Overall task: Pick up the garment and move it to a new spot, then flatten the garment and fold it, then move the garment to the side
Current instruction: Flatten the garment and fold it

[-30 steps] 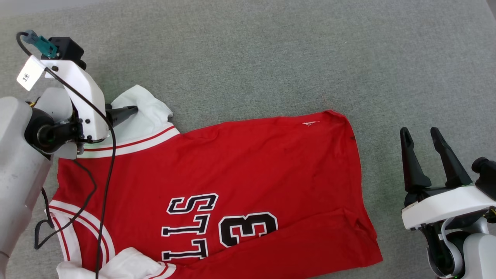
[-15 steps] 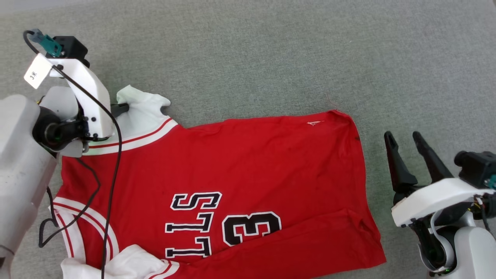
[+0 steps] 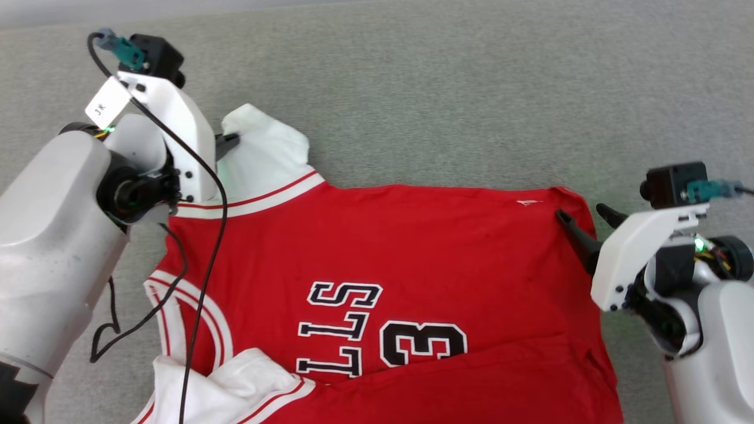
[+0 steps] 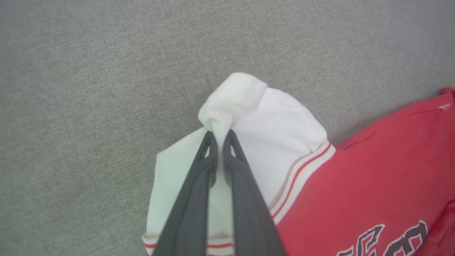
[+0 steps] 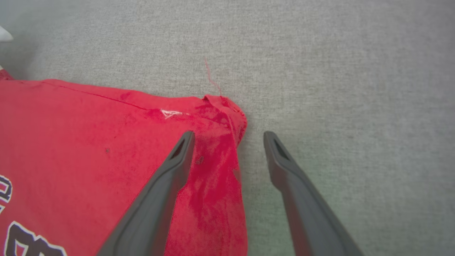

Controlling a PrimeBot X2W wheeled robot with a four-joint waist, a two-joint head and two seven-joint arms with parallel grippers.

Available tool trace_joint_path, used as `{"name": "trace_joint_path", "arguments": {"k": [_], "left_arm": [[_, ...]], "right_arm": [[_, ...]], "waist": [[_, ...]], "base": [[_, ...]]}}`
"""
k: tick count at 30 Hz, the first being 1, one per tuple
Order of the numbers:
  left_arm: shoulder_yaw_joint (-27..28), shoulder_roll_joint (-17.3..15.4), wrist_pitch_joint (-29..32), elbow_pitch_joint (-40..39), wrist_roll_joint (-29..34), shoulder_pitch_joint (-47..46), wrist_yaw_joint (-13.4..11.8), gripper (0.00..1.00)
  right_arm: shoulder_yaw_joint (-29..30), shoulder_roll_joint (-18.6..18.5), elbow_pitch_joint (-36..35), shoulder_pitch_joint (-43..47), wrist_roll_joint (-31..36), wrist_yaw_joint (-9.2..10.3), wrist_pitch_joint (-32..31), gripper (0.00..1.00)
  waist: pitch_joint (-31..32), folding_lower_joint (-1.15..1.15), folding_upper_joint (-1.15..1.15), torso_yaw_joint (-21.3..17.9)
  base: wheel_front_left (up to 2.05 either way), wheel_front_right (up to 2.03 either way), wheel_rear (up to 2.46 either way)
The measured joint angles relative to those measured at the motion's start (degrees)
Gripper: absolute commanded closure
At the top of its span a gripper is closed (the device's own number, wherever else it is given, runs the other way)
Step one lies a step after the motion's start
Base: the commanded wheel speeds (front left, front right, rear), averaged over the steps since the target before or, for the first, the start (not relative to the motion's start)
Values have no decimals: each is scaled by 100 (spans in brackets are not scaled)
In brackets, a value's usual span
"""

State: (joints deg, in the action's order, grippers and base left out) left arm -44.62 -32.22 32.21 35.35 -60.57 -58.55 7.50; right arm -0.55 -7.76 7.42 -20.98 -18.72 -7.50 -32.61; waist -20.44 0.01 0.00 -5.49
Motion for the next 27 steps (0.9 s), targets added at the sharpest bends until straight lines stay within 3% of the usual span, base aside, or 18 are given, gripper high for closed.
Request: {"name": "trace_joint_path", "arguments": {"k": [14,15,16,17,27], "left_arm": [[-256,288,-421,-409,-140,-26,0,100],[-278,289,-452,-417,-147,-34,0,100],[-296,283,-486,-436,-162,-45,0,100],[-314,268,-531,-450,-160,-58,0,100],[-448,192,-1205,-366,-120,-7,1,100]], "right_arm": [[-659,-602,1310,-1256,14,0,-1933,0],[-676,-623,1383,-1316,2,0,-2049,15],[-693,-632,1430,-1360,-5,0,-2130,74],[-683,-628,1483,-1403,-42,0,-2183,100],[-343,-631,1334,-1389,-154,-4,-1908,100]], "waist": [[-157,0,0,546],[-171,0,0,557],[-181,-1,0,567],[-188,-1,0,574],[27,0,0,641]], "base": [[0,0,0],[0,0,0],[0,0,0],[0,0,0],[0,0,0]]}}
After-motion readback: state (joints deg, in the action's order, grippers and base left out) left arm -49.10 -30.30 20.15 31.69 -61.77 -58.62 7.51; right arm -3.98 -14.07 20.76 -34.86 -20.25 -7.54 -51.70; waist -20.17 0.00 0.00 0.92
